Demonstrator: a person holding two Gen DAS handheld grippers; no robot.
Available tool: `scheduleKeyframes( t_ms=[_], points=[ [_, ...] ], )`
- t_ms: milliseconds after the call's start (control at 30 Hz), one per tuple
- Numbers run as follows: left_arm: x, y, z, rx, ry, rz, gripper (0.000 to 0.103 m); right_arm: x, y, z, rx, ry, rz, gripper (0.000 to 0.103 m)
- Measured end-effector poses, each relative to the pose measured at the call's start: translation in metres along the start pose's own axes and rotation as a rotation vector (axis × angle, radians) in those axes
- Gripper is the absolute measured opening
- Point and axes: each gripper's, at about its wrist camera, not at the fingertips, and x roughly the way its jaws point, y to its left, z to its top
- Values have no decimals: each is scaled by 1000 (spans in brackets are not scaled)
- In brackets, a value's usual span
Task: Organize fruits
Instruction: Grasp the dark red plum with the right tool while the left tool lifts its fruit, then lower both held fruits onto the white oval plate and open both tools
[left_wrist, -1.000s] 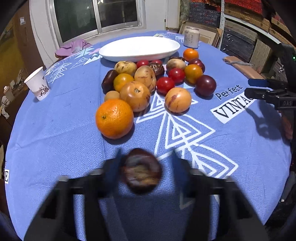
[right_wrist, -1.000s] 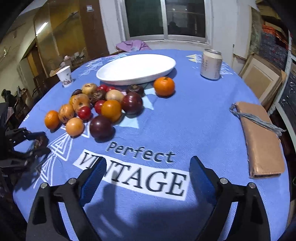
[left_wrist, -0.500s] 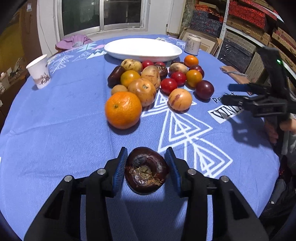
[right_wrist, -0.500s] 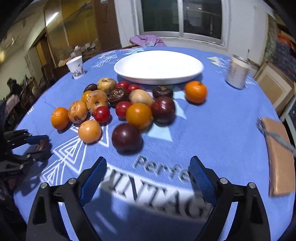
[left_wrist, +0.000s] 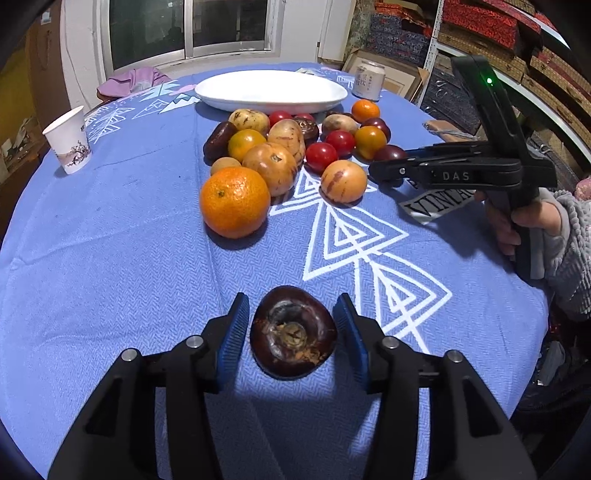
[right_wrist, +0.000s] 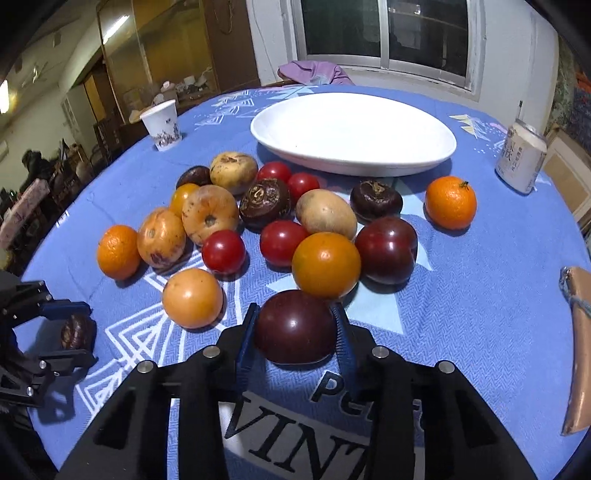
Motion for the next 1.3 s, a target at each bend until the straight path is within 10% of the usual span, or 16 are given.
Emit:
scheduleKeyframes(
  t_ms=[333,567,767,967,1300],
  points=[
    [-26,-2,5,6,-62,46,43,-11,-12,1,67,-41,70,39],
    [-44,-9,145,96,-266,67,43,-62,-35,73,124,-228,37,39],
    [38,19,238,-31,-220,2,43,-19,-57,142,156,-210,-30,39],
    [113,54,251,-132,-104,-13,43,56,-67,152,153,-83,-59,39],
    [121,56,245,-118,-133,-3,68,82,-63,140,85,-38,-126,42]
  ],
)
